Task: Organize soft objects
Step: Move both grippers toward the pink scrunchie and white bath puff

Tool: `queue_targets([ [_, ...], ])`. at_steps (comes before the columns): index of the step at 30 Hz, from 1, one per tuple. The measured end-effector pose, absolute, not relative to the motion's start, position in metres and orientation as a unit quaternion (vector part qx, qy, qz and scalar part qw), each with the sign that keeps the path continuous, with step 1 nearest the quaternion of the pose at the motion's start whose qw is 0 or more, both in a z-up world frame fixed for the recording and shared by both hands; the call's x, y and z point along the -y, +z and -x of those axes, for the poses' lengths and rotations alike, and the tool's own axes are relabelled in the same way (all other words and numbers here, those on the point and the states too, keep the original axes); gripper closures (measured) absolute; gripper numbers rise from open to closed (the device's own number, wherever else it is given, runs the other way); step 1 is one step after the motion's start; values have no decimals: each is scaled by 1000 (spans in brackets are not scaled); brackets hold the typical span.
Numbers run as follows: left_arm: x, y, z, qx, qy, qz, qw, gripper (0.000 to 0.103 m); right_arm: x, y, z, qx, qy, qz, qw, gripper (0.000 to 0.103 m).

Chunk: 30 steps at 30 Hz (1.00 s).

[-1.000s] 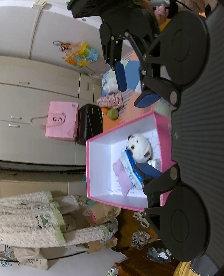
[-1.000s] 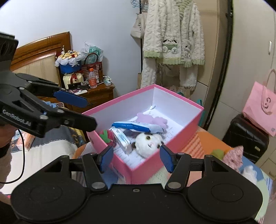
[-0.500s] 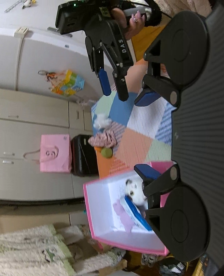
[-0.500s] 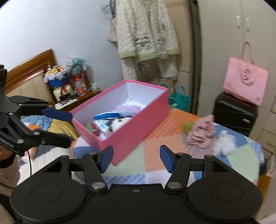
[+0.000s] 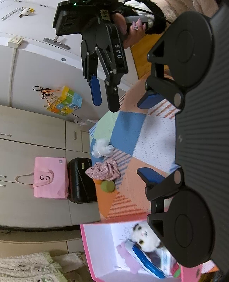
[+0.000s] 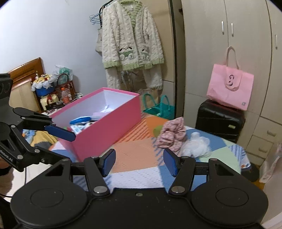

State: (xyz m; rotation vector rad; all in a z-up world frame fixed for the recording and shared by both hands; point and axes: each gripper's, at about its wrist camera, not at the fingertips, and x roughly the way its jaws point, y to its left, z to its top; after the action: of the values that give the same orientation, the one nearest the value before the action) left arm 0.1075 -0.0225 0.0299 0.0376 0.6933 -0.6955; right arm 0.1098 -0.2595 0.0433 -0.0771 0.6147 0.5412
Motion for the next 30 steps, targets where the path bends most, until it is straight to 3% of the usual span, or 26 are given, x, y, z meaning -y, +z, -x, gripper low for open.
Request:
queue_targets([
  [15,69,-10,-173,-286,-276,2,918,31,300,3,-155,-200,237,86,947,29],
  [30,111,-62,-253,-232,-198,-18,952,34,333,-47,-264,-263,263,5,928,27],
])
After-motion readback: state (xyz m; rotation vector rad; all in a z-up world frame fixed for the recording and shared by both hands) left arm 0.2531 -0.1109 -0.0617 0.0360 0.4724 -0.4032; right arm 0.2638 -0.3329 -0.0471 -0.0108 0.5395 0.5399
